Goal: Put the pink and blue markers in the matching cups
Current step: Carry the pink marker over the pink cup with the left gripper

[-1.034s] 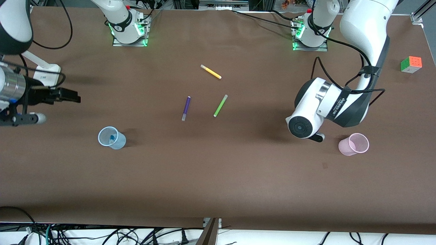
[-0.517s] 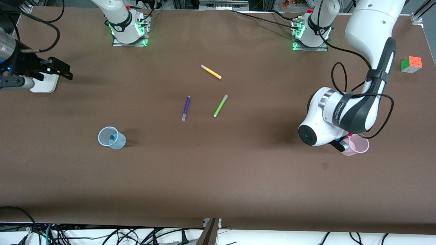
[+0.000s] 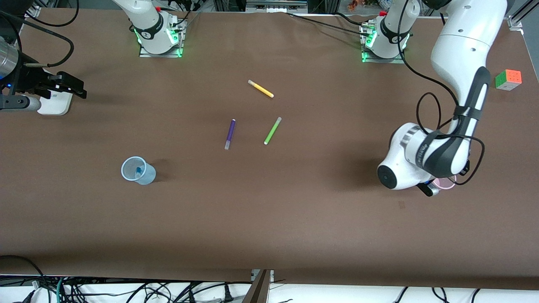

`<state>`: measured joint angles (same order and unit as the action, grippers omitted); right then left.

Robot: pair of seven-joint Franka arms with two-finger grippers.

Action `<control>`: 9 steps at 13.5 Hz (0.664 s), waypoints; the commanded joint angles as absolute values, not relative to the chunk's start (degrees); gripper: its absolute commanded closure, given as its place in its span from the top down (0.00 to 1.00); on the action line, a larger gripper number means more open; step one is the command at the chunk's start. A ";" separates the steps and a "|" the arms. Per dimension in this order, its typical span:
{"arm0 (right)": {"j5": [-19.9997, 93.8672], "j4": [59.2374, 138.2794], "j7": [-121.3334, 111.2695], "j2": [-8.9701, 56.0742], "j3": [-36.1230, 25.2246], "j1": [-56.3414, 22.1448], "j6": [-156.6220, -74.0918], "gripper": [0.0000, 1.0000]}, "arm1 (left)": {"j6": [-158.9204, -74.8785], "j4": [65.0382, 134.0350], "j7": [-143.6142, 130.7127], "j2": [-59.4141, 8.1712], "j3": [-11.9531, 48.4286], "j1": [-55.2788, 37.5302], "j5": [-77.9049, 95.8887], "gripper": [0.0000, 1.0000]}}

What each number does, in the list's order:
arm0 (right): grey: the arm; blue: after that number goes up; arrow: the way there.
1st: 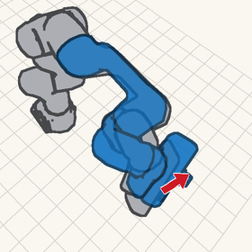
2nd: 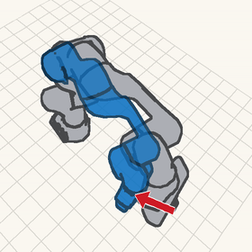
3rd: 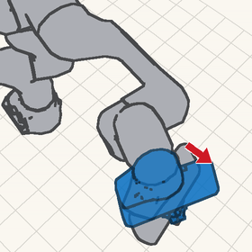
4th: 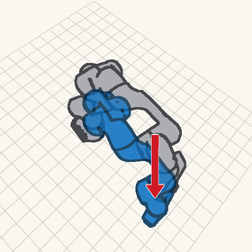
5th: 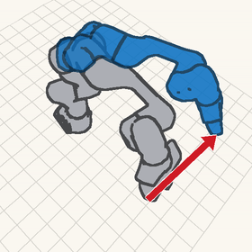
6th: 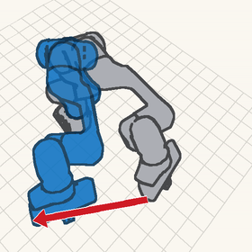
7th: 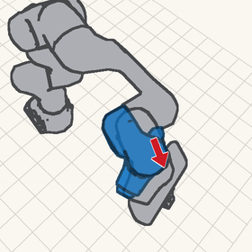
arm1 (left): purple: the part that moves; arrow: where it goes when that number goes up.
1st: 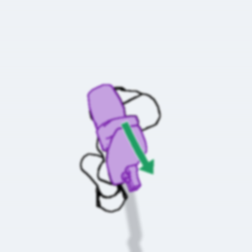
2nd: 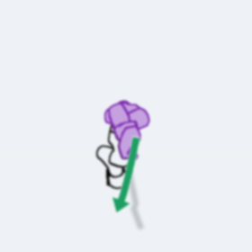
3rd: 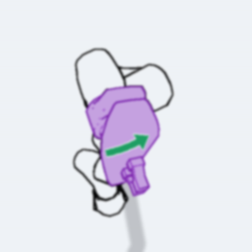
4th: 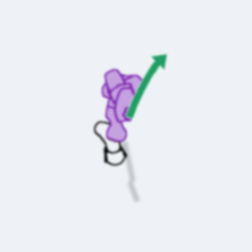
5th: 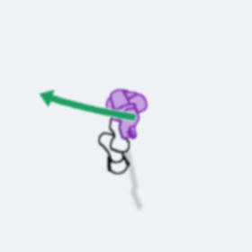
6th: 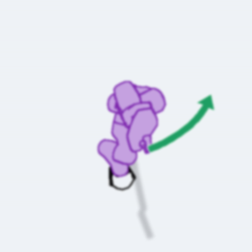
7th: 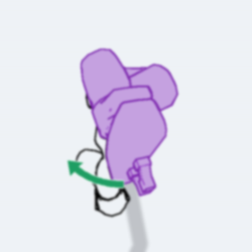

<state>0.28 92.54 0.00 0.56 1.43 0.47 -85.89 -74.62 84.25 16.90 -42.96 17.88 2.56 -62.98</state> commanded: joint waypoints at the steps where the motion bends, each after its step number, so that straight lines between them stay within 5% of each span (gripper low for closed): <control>1: -0.35 90.44 -0.09 1.49 1.49 0.79 -85.25 1.00 | -76.29 85.08 18.37 -42.89 18.46 3.69 -65.04 0.00; 4: -0.53 90.44 0.17 1.67 1.49 0.70 -85.60 1.00 | -76.64 85.08 18.02 -44.29 18.46 3.52 -65.04 0.05; 6: -0.61 89.57 0.09 2.46 1.49 0.70 -85.34 1.00 | -75.86 85.08 16.45 -44.56 18.46 1.68 -65.04 1.00; 9: -1.05 87.89 -0.09 3.25 1.49 0.70 -85.17 1.00 | -75.41 84.46 10.57 -44.12 18.46 1.84 -64.78 1.00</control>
